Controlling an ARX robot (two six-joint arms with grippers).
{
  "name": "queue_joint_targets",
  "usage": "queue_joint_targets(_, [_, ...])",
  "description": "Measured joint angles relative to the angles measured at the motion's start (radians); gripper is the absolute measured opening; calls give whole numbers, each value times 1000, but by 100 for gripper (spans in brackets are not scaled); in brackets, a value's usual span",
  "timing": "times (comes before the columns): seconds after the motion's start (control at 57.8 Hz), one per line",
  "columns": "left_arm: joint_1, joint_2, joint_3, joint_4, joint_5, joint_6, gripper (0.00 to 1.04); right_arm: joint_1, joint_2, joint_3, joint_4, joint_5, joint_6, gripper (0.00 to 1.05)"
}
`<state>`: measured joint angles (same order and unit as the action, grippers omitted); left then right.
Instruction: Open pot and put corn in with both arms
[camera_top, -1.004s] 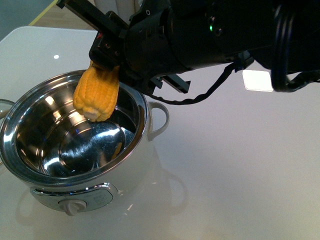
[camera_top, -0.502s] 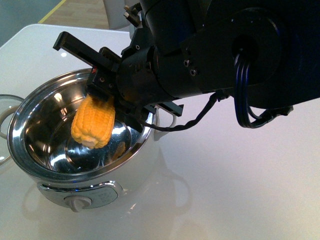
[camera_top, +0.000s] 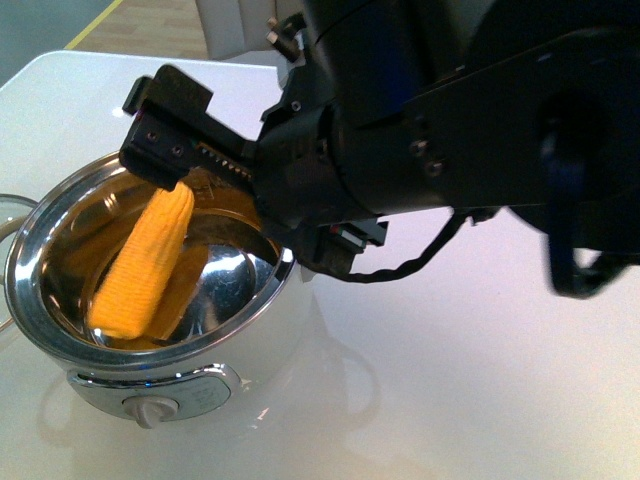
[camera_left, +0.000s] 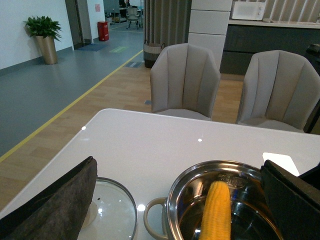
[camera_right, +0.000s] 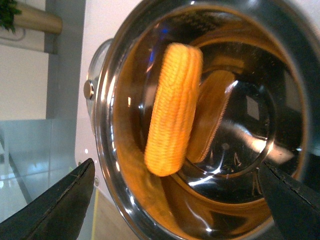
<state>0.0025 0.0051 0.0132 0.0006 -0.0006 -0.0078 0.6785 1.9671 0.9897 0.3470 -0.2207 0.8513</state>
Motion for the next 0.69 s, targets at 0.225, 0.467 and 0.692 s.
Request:
queue_joint_targets(0.225, [0, 0, 0, 0, 0, 0, 98, -253, -396, -270, -52, 285, -175, 96])
queue_joint_targets(0.467, [0, 0, 0, 0, 0, 0, 98, -359, -614, -293, -149, 465, -306, 96])
queue_joint_targets(0.692, [0, 0, 0, 0, 0, 0, 98, -426, -839, -425, -214, 554, -447, 96])
